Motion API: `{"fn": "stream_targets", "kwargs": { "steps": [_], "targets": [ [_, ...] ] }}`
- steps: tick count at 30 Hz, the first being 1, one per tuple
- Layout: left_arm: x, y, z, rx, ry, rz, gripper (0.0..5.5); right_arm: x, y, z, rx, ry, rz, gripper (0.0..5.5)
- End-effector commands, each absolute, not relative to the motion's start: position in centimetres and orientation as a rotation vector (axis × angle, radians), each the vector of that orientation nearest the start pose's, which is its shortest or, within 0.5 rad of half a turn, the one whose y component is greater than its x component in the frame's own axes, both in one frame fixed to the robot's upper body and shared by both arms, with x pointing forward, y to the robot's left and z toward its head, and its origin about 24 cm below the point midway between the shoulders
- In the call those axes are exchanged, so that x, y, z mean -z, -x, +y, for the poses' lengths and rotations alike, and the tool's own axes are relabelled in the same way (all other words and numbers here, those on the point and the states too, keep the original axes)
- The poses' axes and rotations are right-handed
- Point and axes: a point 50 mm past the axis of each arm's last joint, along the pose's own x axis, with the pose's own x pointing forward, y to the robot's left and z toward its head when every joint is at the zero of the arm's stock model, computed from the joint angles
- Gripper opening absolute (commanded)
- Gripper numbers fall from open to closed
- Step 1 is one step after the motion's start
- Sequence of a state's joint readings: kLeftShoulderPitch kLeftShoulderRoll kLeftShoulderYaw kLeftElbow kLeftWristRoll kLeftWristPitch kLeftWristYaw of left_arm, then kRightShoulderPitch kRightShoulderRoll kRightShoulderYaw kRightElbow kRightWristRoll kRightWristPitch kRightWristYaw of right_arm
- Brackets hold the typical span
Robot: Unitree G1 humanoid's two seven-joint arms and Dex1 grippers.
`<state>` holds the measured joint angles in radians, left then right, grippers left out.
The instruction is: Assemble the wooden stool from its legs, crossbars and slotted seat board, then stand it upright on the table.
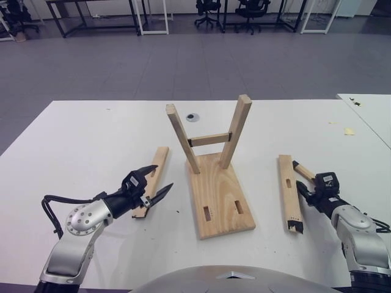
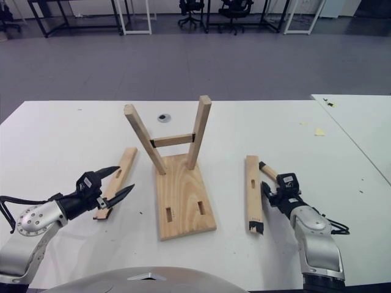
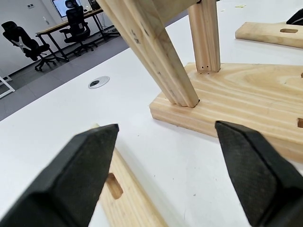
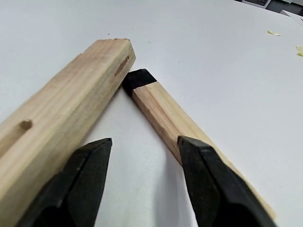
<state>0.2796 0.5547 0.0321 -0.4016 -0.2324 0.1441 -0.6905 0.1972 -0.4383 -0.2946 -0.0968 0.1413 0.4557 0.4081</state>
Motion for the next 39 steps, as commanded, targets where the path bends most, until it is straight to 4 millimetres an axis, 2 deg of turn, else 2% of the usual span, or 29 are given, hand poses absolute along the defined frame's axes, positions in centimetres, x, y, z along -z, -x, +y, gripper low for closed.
{"fn": "stream_targets", "kwargs": {
  "steps": [1, 4, 7, 10, 14, 18, 21, 24, 28, 33, 39],
  "targets": [
    [-7.8, -19.1, 19.8, 0.741, -0.304, 0.130, 3.76, -4.3, -20.5, -29.5, -0.108, 0.215, 0.407, 2.60],
    [-7.7, -18.9, 19.5, 0.736, -0.278, 0.119, 3.76, -5.1, -20.8, -30.6, -0.067, 0.254, 0.363, 2.60],
    [-7.5, -18.7, 19.6, 0.721, -0.253, 0.121, 3.76, -4.3, -20.4, -32.7, 0.030, 0.295, 0.445, 2.60],
    [-7.3, -18.6, 19.7, 0.717, -0.247, 0.128, 3.76, -3.7, -20.6, -33.0, 0.055, 0.176, 0.470, 2.60],
    [-7.1, -18.7, 19.8, 0.725, -0.251, 0.136, 3.76, -2.1, -20.1, -32.2, -0.055, 0.040, 0.576, 2.60],
    [-7.0, -18.7, 19.9, 0.732, -0.265, 0.144, 3.76, -2.2, -19.4, -31.9, -0.137, -0.072, 0.589, 2.60],
    [-6.9, -18.6, 19.8, 0.736, -0.269, 0.151, 3.76, -1.8, -18.6, -31.5, -0.186, -0.048, 0.644, 2.60],
    [-6.9, -18.6, 19.8, 0.737, -0.276, 0.151, 3.76, -1.3, -18.2, -30.9, -0.221, 0.021, 0.688, 3.06],
    [-6.9, -18.7, 19.7, 0.741, -0.284, 0.149, 3.76, -1.8, -18.6, -30.3, -0.221, 0.026, 0.620, 3.87],
    [-6.6, -18.7, 19.5, 0.749, -0.291, 0.158, 3.76, -3.2, -19.1, -29.7, -0.206, -0.010, 0.484, 3.91],
    [-6.2, -18.6, 19.2, 0.762, -0.314, 0.171, 3.76, -1.6, -17.5, -28.6, -0.195, 0.035, 0.608, 3.91]
  ]
}}
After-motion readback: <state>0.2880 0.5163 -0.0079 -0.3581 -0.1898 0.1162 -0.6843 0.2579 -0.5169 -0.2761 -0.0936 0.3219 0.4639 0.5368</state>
